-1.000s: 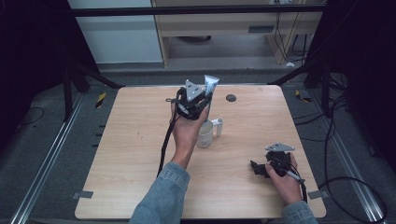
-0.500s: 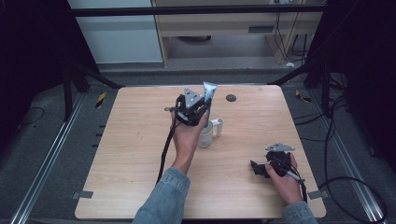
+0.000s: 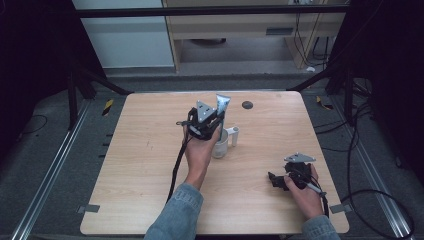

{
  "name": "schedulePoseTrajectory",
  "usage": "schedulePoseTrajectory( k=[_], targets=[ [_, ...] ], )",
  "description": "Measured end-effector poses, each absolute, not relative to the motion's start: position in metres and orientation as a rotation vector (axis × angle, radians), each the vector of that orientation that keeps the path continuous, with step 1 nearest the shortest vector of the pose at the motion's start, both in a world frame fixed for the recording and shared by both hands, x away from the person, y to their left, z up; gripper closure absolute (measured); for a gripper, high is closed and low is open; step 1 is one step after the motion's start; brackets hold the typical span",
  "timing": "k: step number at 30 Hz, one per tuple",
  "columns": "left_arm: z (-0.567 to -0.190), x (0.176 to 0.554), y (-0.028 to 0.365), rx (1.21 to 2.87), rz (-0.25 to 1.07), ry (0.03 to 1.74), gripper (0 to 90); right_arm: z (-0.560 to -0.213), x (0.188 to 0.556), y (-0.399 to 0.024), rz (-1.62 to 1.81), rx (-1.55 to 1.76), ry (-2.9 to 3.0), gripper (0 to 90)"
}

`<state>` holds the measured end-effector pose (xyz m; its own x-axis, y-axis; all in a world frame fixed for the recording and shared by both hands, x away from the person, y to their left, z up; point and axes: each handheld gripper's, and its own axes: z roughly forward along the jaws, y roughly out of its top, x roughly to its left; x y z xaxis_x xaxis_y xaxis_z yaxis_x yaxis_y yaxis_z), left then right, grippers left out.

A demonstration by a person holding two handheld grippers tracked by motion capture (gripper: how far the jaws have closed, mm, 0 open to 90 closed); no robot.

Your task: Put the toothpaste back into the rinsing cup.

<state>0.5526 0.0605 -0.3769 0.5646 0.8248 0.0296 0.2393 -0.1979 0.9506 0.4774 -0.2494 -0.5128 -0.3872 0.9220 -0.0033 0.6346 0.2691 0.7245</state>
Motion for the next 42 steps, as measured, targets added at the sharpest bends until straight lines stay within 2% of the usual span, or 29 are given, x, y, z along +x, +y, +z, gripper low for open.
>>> schedulePoseTrajectory(
  k=[42],
  targets=[
    [-0.396,0.546,0.063,1.714,0.692,0.895,78.4,-0.513,0.477,-0.25,0.908,1.399,2.123,0.6]
  ],
)
